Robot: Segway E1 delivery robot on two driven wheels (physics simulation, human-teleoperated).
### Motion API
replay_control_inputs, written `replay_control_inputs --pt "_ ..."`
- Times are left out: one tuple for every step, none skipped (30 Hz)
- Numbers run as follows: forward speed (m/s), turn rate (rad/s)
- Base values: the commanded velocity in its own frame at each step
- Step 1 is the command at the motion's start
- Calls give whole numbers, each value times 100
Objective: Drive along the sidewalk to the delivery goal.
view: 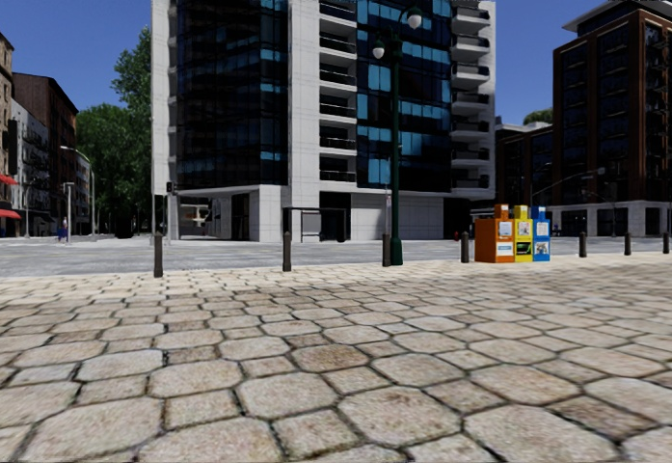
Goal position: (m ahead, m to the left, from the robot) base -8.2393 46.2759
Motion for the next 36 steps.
replay_control_inputs --pt "0 45" --pt "0 45" --pt "0 45" --pt "0 45" --pt "0 45" --pt "0 45" --pt "0 45" --pt "0 45" --pt "0 45" --pt "0 45" --pt "0 45" --pt "0 45" --pt "0 45" --pt "0 45" --pt "0 45" --pt "0 45" --pt "0 45" --pt "0 45" --pt "0 45" --pt "0 45" --pt "0 45" --pt "0 46" --pt "0 46" --pt "0 46" --pt "1 46" --pt "18 46" --pt "39 46" --pt "52 50" --pt "55 53" --pt "55 53" --pt "65 55" --pt "75 56" --pt "93 56" --pt "102 56" --pt "106 56" --pt "108 56"
